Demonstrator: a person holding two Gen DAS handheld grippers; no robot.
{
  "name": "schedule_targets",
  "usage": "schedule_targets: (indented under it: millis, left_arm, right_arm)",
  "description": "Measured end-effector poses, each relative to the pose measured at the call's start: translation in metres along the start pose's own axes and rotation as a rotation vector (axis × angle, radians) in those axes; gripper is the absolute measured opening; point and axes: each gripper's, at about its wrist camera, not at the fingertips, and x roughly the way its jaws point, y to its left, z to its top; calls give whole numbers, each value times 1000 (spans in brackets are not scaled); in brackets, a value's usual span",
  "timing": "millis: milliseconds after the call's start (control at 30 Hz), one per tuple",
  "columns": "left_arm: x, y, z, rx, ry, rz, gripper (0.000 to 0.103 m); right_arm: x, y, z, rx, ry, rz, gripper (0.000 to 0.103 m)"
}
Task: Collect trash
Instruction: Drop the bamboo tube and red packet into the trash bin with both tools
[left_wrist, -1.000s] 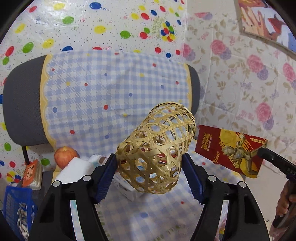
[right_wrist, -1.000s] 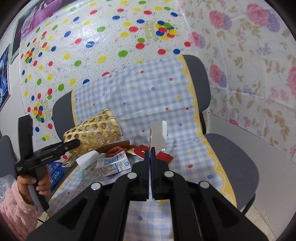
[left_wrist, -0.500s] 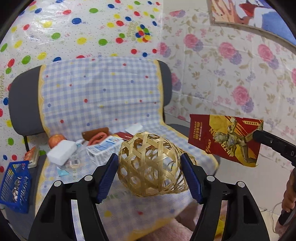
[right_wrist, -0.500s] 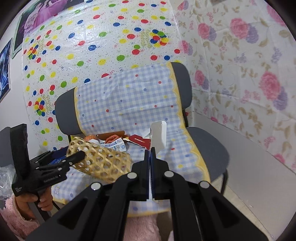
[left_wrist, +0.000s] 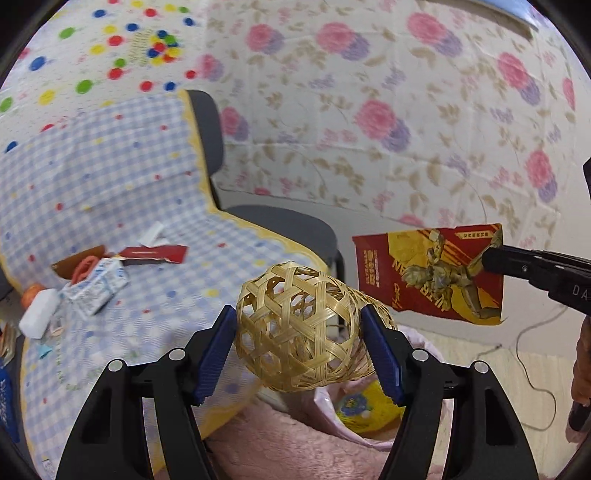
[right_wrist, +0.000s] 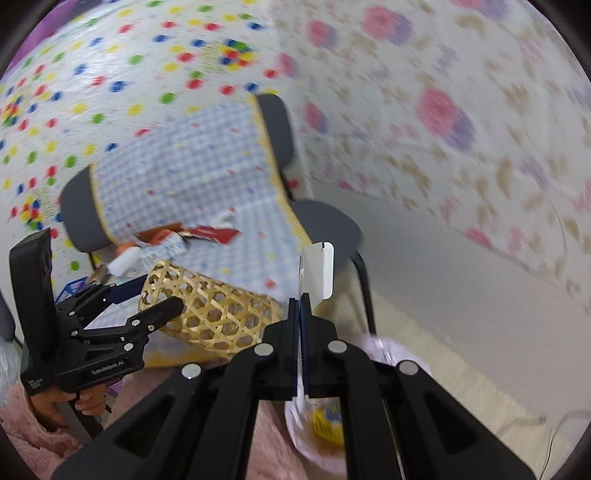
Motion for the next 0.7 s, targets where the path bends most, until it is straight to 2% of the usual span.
schedule_targets:
  millis: [267,567,600,633,667,700]
  left_arm:
    - [46,-28,-14,44,124,-64,69]
    - [94,-48,-9,74,212,-78,71]
    - [98,-50,-8,85,219,-76,75]
    - [100,-51,-8,90,218,-71,83]
    - [99,-50,-7,89,211,-65,86]
    - [97,-48,-5,83,196,-64,87]
  right_arm:
    - [25,-35,-39,104,165,-68,2]
    - [63,-58,-48,129,187,-100,2]
    - [68,-59,-46,131,193,-101,4]
    - [71,-63,-46,140,196,-109,13]
    - [73,-66,-44,155,188,-114,28]
    - [72,-68,-42,160,177,-113,34]
